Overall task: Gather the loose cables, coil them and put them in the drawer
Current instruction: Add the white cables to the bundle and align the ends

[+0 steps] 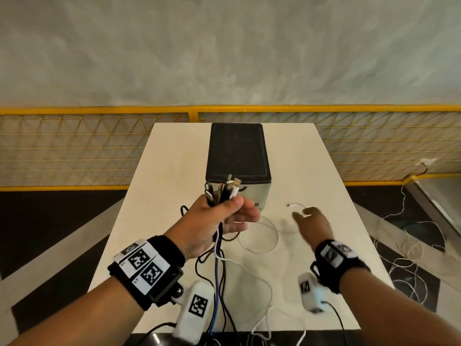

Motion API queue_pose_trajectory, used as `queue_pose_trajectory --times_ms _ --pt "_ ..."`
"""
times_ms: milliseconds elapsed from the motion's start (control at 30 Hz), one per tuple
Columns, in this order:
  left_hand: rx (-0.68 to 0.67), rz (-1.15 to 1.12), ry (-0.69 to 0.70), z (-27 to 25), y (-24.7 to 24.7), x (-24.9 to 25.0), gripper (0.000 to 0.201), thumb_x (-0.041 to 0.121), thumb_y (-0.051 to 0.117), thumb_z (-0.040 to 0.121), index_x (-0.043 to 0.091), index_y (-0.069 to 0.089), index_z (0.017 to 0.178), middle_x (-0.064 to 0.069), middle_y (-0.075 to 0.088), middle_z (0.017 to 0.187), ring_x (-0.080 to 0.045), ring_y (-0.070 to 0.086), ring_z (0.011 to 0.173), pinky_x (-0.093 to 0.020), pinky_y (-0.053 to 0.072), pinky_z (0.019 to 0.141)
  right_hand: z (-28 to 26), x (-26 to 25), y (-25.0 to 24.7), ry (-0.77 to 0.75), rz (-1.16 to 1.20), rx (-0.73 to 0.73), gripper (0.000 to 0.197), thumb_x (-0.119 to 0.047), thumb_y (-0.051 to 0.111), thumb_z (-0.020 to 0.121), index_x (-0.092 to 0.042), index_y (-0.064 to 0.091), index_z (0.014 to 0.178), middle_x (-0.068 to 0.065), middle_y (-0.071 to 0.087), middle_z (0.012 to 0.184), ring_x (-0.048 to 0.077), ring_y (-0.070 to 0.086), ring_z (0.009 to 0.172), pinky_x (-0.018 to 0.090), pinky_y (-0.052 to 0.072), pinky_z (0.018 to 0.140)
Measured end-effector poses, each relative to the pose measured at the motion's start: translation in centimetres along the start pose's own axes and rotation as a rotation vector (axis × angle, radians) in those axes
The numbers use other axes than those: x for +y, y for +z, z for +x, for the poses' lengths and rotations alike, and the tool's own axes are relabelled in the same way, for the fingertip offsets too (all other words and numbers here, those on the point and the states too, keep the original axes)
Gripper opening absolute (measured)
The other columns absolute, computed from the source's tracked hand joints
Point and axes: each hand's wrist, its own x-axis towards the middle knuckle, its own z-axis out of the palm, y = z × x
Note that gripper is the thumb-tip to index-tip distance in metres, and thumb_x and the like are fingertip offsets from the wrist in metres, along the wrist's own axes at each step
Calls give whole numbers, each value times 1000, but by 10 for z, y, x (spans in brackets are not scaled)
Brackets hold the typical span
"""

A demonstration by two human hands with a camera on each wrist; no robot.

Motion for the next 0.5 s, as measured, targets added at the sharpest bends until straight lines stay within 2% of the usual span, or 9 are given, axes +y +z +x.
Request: queue_pose_trajectory --times_ms 67,133,233,300,367,400,433,500 --pt "-2 -34 -24 3 2 -3 20 23 60 90 11 76 91 -21 75 103 -35 71 104 -51 54 94 41 8 -4 222 67 26 59 -40 65 87 1 55 129 25 59 131 40 55 119 41 44 97" --pt "21 -75 -61 3 3 -6 20 14 57 91 9 76 94 -21 74 103 -35 71 103 -48 57 89 62 17 -1 360 82 6 62 -40 66 86 4 55 129 26 59 130 42 56 117 45 47 97" --pt "79 -135 -125 7 -1 -9 22 7 53 96 6 74 98 -21 74 103 -35 72 102 -46 58 85 79 26 14 347 55 -22 51 -30 67 88 7 60 122 27 63 122 42 59 112 42 49 90" --pt "124 -167 -170 11 -5 -10 21 11 52 97 4 72 102 -20 74 102 -34 73 100 -46 58 82 80 24 21 337 10 -57 40 -23 63 90 8 63 115 27 65 116 41 62 106 37 47 78" --pt "170 -184 -207 17 -9 -11 25 19 51 99 3 69 104 -20 74 103 -33 73 99 -45 58 82 81 19 25 352 47 -79 35 -19 56 92 8 63 114 26 66 112 40 63 104 35 45 75" --pt "193 -196 -219 21 -10 -13 27 22 51 99 2 69 105 -20 74 103 -33 73 99 -45 58 82 80 15 24 335 158 -93 32 -17 53 93 7 63 112 24 67 104 39 65 99 36 47 74" --pt "213 -209 -232 26 -9 -14 28 24 52 100 2 69 105 -20 74 103 -33 73 99 -45 58 83 74 8 23 307 373 -94 27 -15 52 94 5 64 107 20 66 91 36 66 86 37 50 70" --pt "245 -224 -254 38 -8 -16 29 27 52 100 3 68 106 -19 75 103 -31 74 98 -46 57 85 48 -19 15 259 782 -32 15 -14 52 94 -3 62 97 11 57 68 26 57 59 31 45 57"
